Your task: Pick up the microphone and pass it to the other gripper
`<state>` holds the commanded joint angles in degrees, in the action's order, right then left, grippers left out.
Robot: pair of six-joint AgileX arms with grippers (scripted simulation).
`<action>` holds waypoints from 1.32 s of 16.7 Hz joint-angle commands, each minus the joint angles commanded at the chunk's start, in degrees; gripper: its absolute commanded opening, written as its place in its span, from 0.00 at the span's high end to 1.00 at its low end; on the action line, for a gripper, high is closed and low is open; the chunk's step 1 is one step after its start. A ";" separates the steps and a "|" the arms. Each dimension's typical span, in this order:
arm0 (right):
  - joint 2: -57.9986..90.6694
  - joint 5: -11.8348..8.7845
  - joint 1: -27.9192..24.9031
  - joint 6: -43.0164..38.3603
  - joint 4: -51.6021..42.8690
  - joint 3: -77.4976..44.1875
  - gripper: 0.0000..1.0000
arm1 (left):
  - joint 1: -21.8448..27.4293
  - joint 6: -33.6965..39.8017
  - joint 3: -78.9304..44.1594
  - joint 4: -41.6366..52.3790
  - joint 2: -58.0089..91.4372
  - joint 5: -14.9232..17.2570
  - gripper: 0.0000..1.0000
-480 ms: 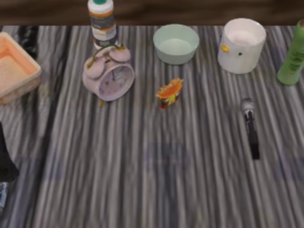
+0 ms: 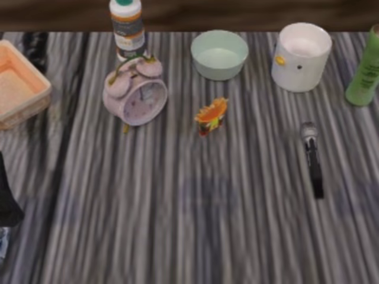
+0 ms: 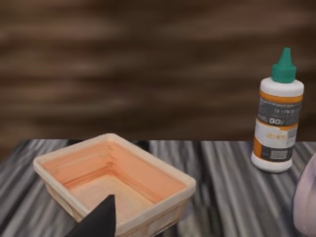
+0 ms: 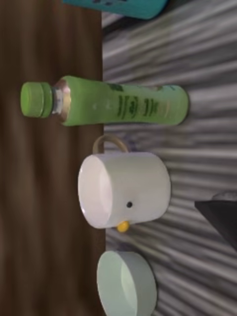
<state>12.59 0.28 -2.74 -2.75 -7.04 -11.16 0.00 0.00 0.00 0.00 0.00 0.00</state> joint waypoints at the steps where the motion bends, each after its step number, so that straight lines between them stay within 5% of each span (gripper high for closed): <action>1: 4.23 0.15 -0.75 -0.82 -2.12 -3.28 0.00 | 0.00 0.00 0.00 0.00 0.00 0.00 0.00; 13: 73.93 2.31 -11.54 -12.53 -34.07 -49.34 0.00 | 0.00 0.00 0.00 0.00 0.00 0.00 0.00; 22: 101.51 3.12 -16.23 -17.77 -46.79 -70.41 0.00 | 0.00 0.00 0.00 0.00 0.00 0.00 0.00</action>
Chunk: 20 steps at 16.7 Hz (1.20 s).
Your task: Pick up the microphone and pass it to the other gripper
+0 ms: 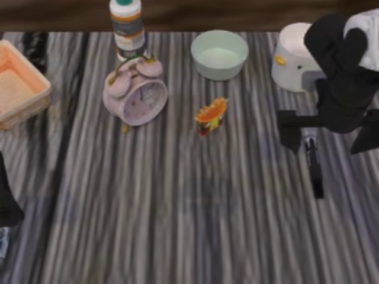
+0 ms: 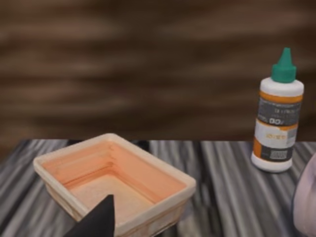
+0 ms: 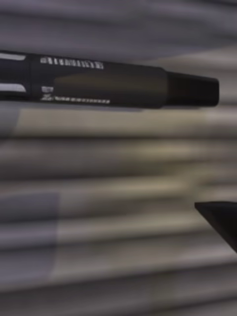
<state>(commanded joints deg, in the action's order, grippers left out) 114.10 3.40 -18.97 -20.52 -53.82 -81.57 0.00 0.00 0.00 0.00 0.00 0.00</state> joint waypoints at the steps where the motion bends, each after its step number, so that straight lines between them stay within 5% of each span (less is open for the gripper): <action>1: 0.45 0.02 -0.09 -0.10 -0.21 -0.43 0.00 | 0.00 0.00 0.00 0.00 0.00 0.00 0.00; 7: 0.94 -0.01 0.18 0.05 0.81 0.17 0.00 | 0.00 0.00 0.00 0.00 0.00 0.00 0.00; 15: 11.12 0.07 0.67 0.52 17.77 6.63 0.00 | 0.00 0.00 0.00 0.00 0.00 0.00 0.00; 20: 11.86 0.07 0.71 0.55 18.73 7.06 0.00 | 0.00 0.00 0.00 0.00 0.00 0.00 0.00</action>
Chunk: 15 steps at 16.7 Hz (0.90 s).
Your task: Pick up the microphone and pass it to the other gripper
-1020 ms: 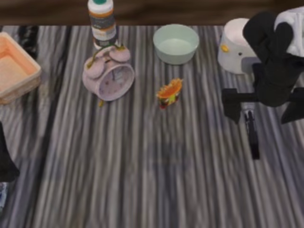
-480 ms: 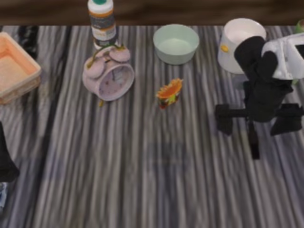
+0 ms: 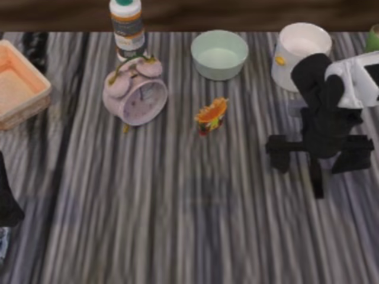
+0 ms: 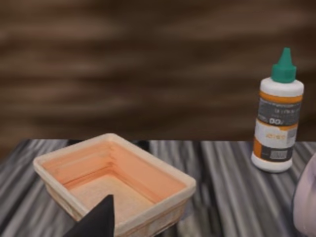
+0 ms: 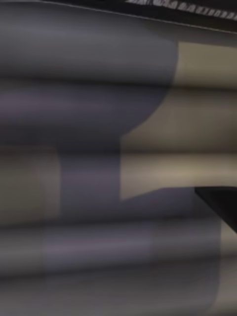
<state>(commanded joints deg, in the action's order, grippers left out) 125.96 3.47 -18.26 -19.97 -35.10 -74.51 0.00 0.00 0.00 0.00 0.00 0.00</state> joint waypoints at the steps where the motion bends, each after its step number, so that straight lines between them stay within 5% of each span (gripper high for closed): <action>1: 0.00 0.00 0.00 0.00 0.00 0.00 0.08 | 0.00 0.00 0.00 0.00 0.00 0.00 0.00; 13: 0.00 0.00 0.00 0.00 0.00 0.00 0.98 | 0.00 0.00 0.00 0.00 0.00 0.00 0.00; 15: 0.00 0.00 0.00 0.00 0.00 0.00 1.00 | 0.00 0.00 0.00 0.00 0.00 0.00 0.00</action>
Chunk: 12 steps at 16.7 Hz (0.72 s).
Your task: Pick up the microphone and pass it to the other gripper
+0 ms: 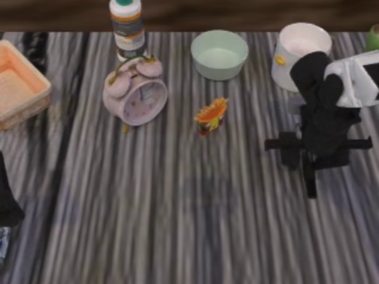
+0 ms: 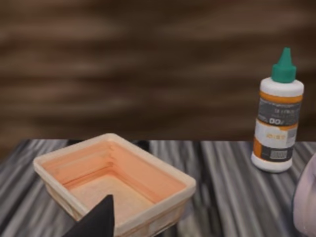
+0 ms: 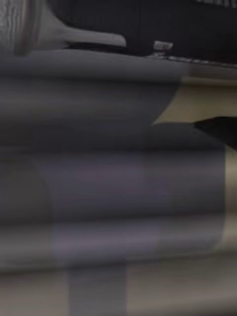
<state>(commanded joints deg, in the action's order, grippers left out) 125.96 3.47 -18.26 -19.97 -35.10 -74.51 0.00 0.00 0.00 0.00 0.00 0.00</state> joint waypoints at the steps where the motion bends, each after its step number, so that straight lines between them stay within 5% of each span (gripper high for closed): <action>1: 0.00 0.00 0.00 0.00 0.00 0.00 1.00 | 0.00 0.00 0.00 0.00 0.00 0.00 0.00; 6: 0.00 0.00 0.00 0.00 0.00 0.00 1.00 | 0.00 0.00 0.00 0.00 0.00 0.00 0.00; 12: -4.13 -2.83 -0.51 1.07 5.12 -0.13 1.00 | 0.00 0.00 0.00 0.00 0.00 0.00 0.00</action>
<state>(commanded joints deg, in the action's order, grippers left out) 121.83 0.64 -18.77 -18.90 -29.98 -74.63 0.00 0.00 0.00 0.00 0.00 0.00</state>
